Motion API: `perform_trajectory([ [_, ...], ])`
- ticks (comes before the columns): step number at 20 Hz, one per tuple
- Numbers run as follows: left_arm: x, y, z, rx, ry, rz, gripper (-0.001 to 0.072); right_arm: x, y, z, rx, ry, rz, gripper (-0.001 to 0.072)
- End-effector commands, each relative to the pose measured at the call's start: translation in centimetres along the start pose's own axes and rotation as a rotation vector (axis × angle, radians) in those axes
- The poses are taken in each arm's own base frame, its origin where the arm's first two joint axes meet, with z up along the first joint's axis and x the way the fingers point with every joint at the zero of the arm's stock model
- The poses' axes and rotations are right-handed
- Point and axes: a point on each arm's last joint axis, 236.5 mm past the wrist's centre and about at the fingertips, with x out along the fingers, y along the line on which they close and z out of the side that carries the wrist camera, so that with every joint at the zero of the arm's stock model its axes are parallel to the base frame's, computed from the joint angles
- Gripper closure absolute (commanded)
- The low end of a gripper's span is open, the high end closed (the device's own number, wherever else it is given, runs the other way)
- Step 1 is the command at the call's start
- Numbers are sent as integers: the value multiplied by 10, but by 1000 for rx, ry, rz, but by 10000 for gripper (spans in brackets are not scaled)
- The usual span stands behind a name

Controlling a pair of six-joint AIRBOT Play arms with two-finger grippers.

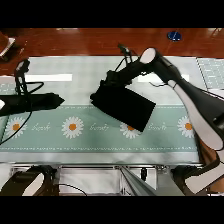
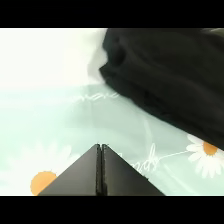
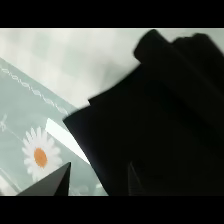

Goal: Fold the shirts.

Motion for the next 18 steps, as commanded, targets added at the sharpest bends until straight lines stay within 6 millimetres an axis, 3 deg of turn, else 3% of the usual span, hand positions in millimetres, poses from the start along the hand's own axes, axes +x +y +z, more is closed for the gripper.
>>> perform_trajectory([
  [1, 10, 6, -10, -36, 8, -2, 691, -97, -46, -25, -42, 74, -213, 299],
  [2, 10, 5, -9, -40, 5, -7, 691, -145, -71, -34, -48, 45, -373, 299],
  [4, 10, 1, -8, -51, 2, -23, 690, -220, -112, -64, 17, -82, -618, 299],
  [5, 10, -1, -8, -55, 1, -28, 690, -239, -128, -83, 79, -175, -673, 299],
  [6, 10, -2, -8, -58, 1, -34, 690, -246, -144, -108, 170, -284, -693, 300],
  [8, 10, -2, -8, -61, 1, -37, 691, -222, -172, -156, 385, -478, -633, 300],
  [11, 10, -4, -8, -67, 0, -43, 691, -144, -187, -207, 675, -541, -399, 300],
  [13, 11, -4, -8, -70, 1, -46, 690, -109, -183, -212, 747, -504, -277, 300],
  [18, 16, -1, -8, -81, 12, -43, 690, -62, -180, -195, 725, -323, -177, 300],
])
